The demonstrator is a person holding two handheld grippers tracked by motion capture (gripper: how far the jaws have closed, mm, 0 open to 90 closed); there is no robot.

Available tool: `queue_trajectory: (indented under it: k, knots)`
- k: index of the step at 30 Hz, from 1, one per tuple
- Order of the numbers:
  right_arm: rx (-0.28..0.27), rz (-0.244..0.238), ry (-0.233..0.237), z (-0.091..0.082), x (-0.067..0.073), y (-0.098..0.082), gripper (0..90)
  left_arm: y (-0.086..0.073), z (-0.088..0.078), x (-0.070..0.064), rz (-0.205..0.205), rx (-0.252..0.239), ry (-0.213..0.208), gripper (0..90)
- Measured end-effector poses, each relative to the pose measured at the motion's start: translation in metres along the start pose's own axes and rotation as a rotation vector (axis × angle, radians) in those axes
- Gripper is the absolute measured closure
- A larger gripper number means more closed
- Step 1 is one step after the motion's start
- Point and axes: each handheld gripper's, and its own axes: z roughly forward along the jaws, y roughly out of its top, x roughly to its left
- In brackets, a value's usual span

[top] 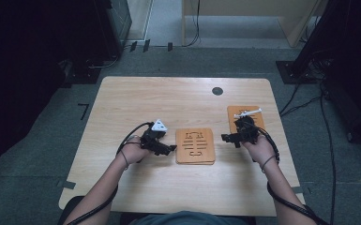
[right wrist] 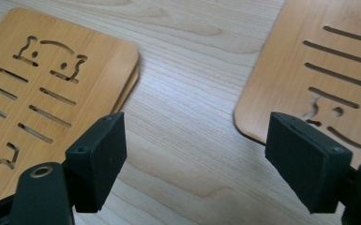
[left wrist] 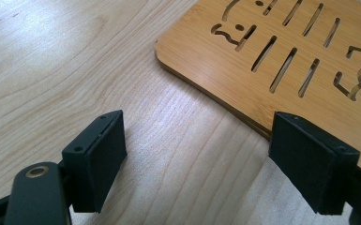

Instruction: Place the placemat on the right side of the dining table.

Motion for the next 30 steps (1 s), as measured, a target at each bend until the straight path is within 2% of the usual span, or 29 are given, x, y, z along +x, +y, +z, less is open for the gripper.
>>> queue_trajectory:
  k: [16, 22, 29, 30]
  knots:
    - [0.002, -0.025, 0.025, 0.015, 0.016, -0.007, 21.2, 0.0, 0.0, 0.0, 0.005, -0.001, -0.001, 18.3]
    - [-0.001, -0.011, 0.039, 0.023, 0.021, -0.009, 19.9, 0.0, 0.0, 0.0, 0.005, -0.001, 0.001, 18.3]
    - [-0.063, -0.052, 0.04, 0.03, 0.026, -0.01, 17.4, 0.0, 0.001, 0.0, 0.005, -0.004, 0.002, 18.3]
    - [-0.083, -0.1, 0.035, 0.033, 0.028, -0.012, 15.4, 0.0, 0.001, 0.0, 0.007, -0.006, 0.002, 18.3]
